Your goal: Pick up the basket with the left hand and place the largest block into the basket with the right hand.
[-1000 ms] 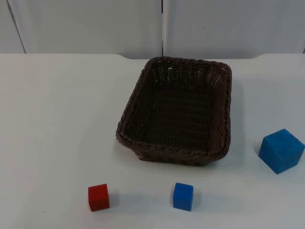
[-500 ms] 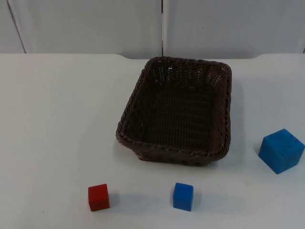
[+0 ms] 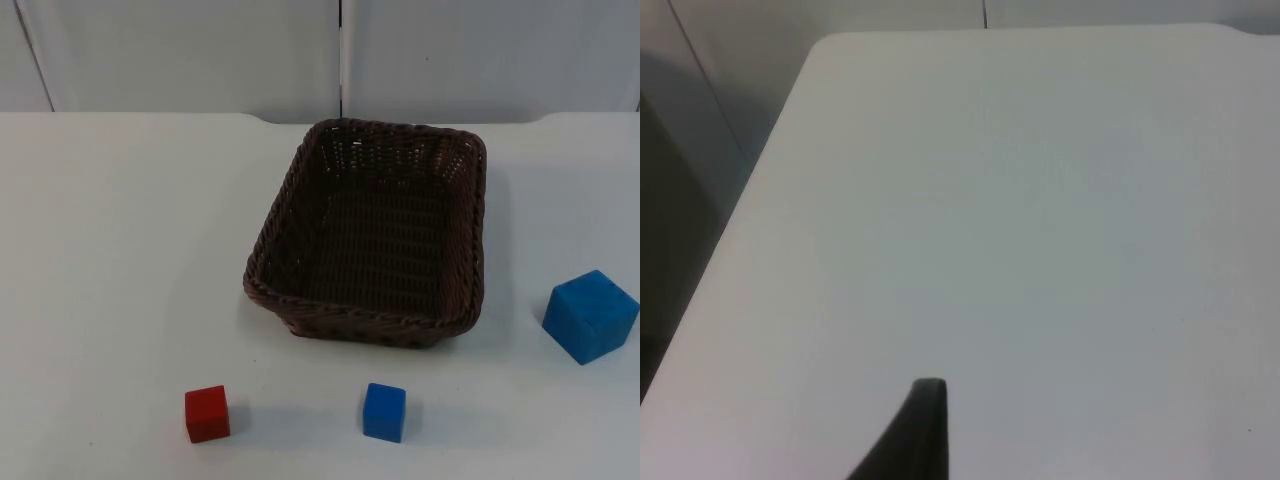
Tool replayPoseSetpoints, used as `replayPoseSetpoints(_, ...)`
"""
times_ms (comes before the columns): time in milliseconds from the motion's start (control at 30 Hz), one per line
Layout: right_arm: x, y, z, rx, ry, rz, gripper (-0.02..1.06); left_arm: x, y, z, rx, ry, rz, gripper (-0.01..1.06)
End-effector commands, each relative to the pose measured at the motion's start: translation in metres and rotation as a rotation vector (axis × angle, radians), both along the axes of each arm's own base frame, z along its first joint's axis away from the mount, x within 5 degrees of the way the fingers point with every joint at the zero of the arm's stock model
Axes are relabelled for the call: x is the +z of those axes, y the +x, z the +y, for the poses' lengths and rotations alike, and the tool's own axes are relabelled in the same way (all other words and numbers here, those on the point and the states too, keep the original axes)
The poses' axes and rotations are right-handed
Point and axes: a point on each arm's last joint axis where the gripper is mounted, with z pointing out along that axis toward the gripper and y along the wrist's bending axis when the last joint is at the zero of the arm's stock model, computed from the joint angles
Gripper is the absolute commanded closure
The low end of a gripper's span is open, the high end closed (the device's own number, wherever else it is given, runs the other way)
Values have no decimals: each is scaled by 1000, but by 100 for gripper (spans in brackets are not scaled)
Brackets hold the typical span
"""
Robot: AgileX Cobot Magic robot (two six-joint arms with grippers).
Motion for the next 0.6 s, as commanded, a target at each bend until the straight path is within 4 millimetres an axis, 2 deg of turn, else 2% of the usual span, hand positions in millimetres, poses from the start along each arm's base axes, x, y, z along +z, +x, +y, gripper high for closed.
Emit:
replayPoseSetpoints(0,-1,-1,1,-1,22,-1,-1,-1,0,0,5,-3,1,0)
replayPoseSetpoints(433,0,-1,3,5,43,-2,-1,-1,0,-1,0,-10,1,0)
replayPoseSetpoints(567,0,-1,3,5,43,-2,-1,6,-2,-2,-6,-18,-20,0)
